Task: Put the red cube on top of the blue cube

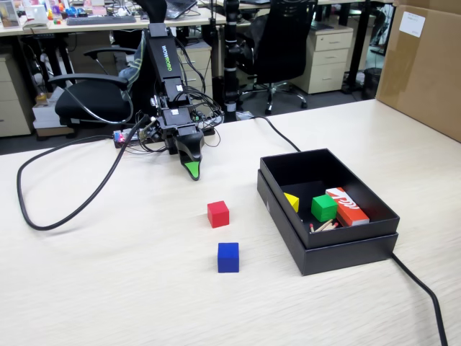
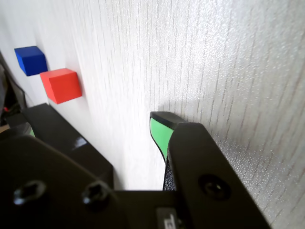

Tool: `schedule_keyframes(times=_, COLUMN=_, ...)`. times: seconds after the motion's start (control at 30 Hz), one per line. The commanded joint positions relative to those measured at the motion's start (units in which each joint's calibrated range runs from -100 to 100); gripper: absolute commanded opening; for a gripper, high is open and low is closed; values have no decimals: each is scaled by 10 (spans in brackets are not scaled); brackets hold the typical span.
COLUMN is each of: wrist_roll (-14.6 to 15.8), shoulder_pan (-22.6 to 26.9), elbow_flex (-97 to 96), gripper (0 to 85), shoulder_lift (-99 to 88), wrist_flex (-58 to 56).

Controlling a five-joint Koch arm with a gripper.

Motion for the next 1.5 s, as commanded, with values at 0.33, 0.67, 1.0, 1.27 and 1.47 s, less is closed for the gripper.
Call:
schedule_keyframes(times=0.33, wrist_roll=-1, shoulder_pan=0, elbow_flex=-13, gripper=488, shoulder_lift=2, wrist_flex=-8)
schedule_keyframes(times=0.67, wrist_roll=-1, shoulder_pan=0, elbow_flex=-13, gripper=488, shoulder_lift=2, wrist_flex=-8)
schedule_keyframes(times=1.0, wrist_roll=0, shoulder_pan=-1, elbow_flex=-16, gripper=489, shoulder_lift=-2, wrist_flex=-8)
schedule_keyframes(times=1.27, wrist_roll=-1, shoulder_pan=-2, elbow_flex=-10, gripper=489, shoulder_lift=1, wrist_flex=-8)
schedule_keyframes(times=1.47, wrist_roll=-2, shoulder_pan=-9, elbow_flex=36, gripper=481, shoulder_lift=2, wrist_flex=-67)
